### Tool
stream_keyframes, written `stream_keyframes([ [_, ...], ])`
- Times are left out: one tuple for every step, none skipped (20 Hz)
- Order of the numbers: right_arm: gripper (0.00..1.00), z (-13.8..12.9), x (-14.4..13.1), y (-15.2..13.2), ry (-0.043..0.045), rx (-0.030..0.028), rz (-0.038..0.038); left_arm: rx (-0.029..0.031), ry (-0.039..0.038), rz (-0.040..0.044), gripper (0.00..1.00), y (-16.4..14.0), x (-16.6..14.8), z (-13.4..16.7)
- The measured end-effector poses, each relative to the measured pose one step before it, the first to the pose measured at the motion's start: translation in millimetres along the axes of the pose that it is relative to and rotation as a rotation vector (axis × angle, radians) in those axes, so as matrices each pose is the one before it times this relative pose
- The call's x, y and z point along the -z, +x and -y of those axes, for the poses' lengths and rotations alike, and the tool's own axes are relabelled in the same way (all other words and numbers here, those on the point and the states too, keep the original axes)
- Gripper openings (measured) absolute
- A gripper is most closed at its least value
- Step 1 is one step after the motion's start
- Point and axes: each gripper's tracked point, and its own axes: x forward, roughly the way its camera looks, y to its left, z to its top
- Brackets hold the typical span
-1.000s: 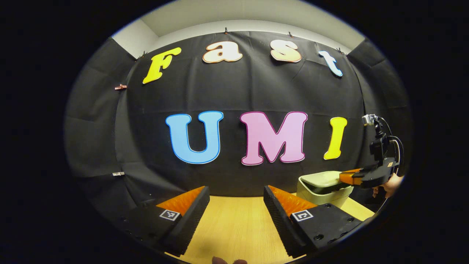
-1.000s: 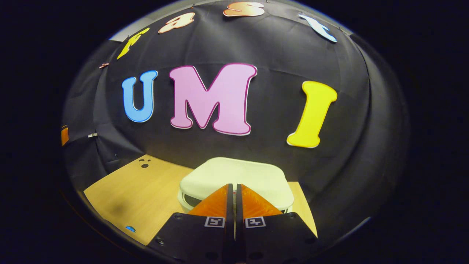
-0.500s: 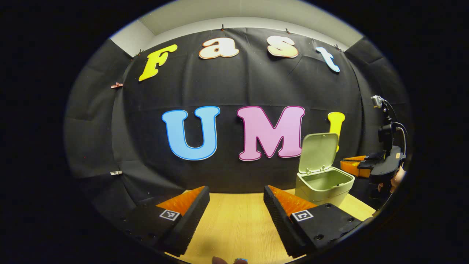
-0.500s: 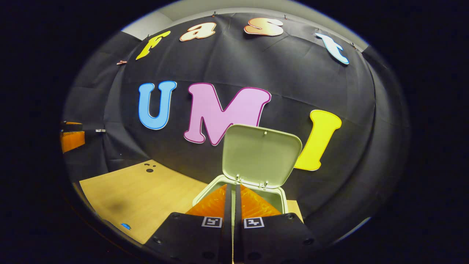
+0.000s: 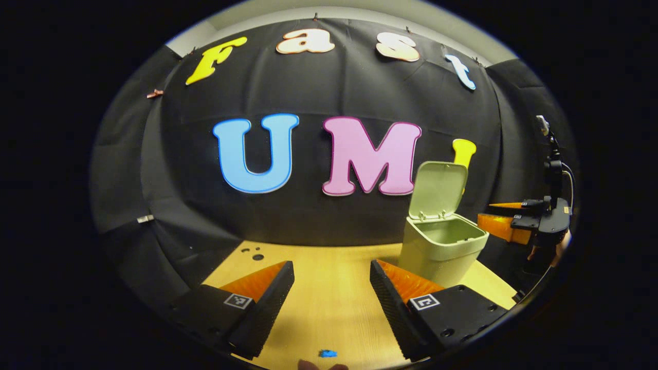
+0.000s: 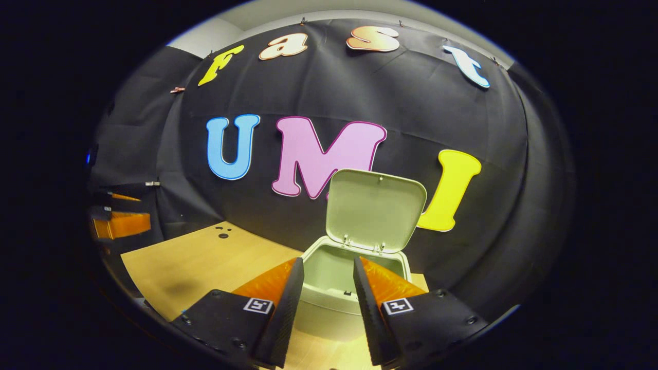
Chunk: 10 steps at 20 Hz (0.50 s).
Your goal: Press the lid of the desktop garbage bin to open it, pick up the crumpled paper on the desktop and throw it into the bin, then pick up the pop can on the desktop and drop it into the bin, and finally close the garbage bin lid.
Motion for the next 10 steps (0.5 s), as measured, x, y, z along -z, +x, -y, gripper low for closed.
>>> stream_keyframes([
  [0.63,-1.91,1.04,-4.69,0.00711,-0.00288,-0.00031,0.01127,-0.00786,-0.03221,0.95,3.0,14.34,-1.17],
  [0.65,-1.19,2.36,-3.98,0.00584,0.0041,-0.00248,0.00908,-0.00934,-0.03328,0.95,2.63,12.68,-0.99],
  [0.65,0.12,2.74,-3.59,0.00519,0.00422,-0.00606,0.00743,-0.00807,-0.03529,0.95,3.37,16.72,-1.86],
  [0.69,-0.35,4.55,-4.17,0.00594,0.00512,-0.00907,0.0049,-0.00346,-0.03956,0.95,4.4,19.33,-2.63],
  [0.7,1.26,4.44,-3.29,0.00387,0.00405,-0.00808,0.00421,0.00321,-0.03558,0.95,3.86,19.69,-2.8],
  [0.7,0.99,3.58,-2.37,0.00065,0.00327,-0.00767,0.0013,0.01237,-0.03568,0.95,4.94,20.91,-1.51],
  [0.7,2.74,4.18,-1.84,-0.00213,0.00706,-0.00915,0.00344,0.01437,-0.02813,0.95,2.92,15.87,-0.88],
  [0.7,3.41,3.36,-2.92,0.00262,0.00864,-0.00829,0.01222,0.02268,-0.03572,0.95,5.73,18.71,1.35],
  [0.7,2.44,2.23,-1.47,0.00576,0.00505,-0.00566,0.01656,0.01684,-0.02937,0.95,4.56,18.42,2.68],
  [0.7,2.22,1.41,-1.96,0.00578,0.0071,-0.00354,0.01529,0.00907,-0.02485,0.94,3.67,13.16,2.85],
])
